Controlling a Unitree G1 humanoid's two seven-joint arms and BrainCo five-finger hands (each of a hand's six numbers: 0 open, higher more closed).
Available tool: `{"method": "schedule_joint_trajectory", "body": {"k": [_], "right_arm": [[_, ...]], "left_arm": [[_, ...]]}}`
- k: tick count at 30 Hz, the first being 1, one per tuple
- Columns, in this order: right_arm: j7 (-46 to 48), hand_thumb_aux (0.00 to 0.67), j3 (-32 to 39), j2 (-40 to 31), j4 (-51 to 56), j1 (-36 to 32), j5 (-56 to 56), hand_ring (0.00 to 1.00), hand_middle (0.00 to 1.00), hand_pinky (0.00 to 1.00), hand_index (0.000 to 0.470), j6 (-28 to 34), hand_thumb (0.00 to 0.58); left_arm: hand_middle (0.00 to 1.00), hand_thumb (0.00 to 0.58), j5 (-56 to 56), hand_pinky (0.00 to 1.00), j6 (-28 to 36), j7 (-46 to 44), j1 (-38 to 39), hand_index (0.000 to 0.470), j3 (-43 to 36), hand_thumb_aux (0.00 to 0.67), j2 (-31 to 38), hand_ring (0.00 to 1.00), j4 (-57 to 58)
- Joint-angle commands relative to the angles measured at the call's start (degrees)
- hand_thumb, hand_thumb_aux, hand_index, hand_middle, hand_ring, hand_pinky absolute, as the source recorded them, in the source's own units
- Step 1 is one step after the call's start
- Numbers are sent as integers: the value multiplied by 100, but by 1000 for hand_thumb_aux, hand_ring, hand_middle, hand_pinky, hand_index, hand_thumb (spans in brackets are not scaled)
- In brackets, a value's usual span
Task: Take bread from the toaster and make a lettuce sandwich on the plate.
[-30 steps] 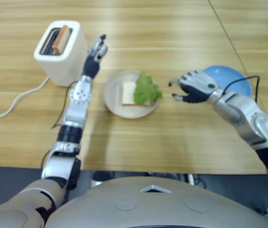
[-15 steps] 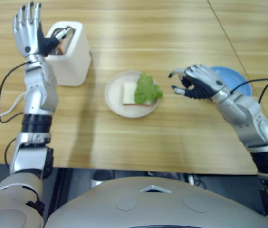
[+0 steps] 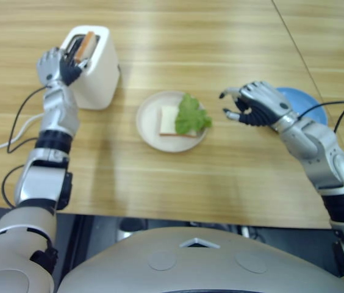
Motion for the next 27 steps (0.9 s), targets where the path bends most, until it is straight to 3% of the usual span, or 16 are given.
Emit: {"method": "schedule_joint_trajectory", "body": {"k": [1,10,14,15,16,19,21,22,27], "right_arm": [[21,431,-48,16,123,9,-94,749,749,749,296,-7,506],[-22,436,-53,82,272,-36,-120,749,749,749,299,-41,509],[-145,434,-195,153,389,-55,34,753,753,753,298,-47,508],[-201,378,-264,188,432,-73,95,749,749,749,260,-32,470],[-250,0,-377,267,499,-111,283,737,737,737,0,-16,0],[-547,0,-812,496,710,-247,687,694,694,694,0,73,0],[-666,0,-1051,610,858,-316,960,573,573,573,0,56,0],[-713,0,-1150,652,901,-342,1071,569,569,569,0,59,0],[-743,0,-1453,842,1051,-435,1580,561,561,561,0,26,0]], "left_arm": [[1000,580,-180,1000,-109,394,161,460,123,670,110,1000,-521],[1000,580,-130,1000,-883,1579,935,460,553,670,133,1000,-3346],[1000,580,-1128,1000,-1839,1323,1300,460,1010,670,-74,1000,-4728],[1000,580,-1419,1000,-1917,1086,1311,460,1041,670,-142,1000,-4821],[1000,580,-1848,1000,-1972,754,1290,460,1044,670,-257,1000,-4831],[1000,580,-3412,1000,-1968,-553,1121,460,971,670,-761,1000,-4387],[1000,580,-4520,1000,-1673,-1724,1014,460,890,670,-1168,1000,-3922],[1000,580,-4947,1000,-1557,-2156,974,460,904,670,-1356,1000,-3699],[1000,580,-5423,1000,-1185,-4100,718,460,344,670,-1729,1000,-2120]]}}
